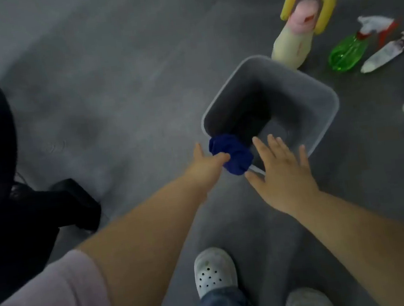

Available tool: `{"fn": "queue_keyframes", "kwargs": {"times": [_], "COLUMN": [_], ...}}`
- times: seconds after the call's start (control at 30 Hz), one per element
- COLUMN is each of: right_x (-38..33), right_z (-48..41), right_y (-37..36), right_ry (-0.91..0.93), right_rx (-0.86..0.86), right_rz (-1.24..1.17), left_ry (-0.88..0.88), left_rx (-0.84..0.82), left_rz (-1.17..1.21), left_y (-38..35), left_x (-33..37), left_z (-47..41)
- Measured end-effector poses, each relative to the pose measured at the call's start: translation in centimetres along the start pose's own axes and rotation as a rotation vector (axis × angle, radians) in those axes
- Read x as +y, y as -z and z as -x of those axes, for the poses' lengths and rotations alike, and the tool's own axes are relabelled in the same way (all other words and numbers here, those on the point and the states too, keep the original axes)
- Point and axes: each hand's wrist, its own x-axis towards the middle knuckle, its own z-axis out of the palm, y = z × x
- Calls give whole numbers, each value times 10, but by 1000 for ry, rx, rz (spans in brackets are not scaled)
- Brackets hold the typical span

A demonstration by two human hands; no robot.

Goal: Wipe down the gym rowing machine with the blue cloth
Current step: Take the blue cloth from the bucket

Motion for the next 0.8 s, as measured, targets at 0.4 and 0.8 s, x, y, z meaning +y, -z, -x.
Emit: {"fn": "queue_keyframes", "kwargs": {"times": [0.4,0.8], "right_x": [6,-62], "right_z": [-16,84], "right_y": [-21,110], "right_ry": [-29,-319], "right_rx": [-57,-230], "right_rz": [-41,-995], "left_ry": [-58,-84], "left_rx": [45,-94], "left_rz": [-24,-235], "left_y": [-8,76], "left_x": [-3,64], "left_z": [-34,133]}}
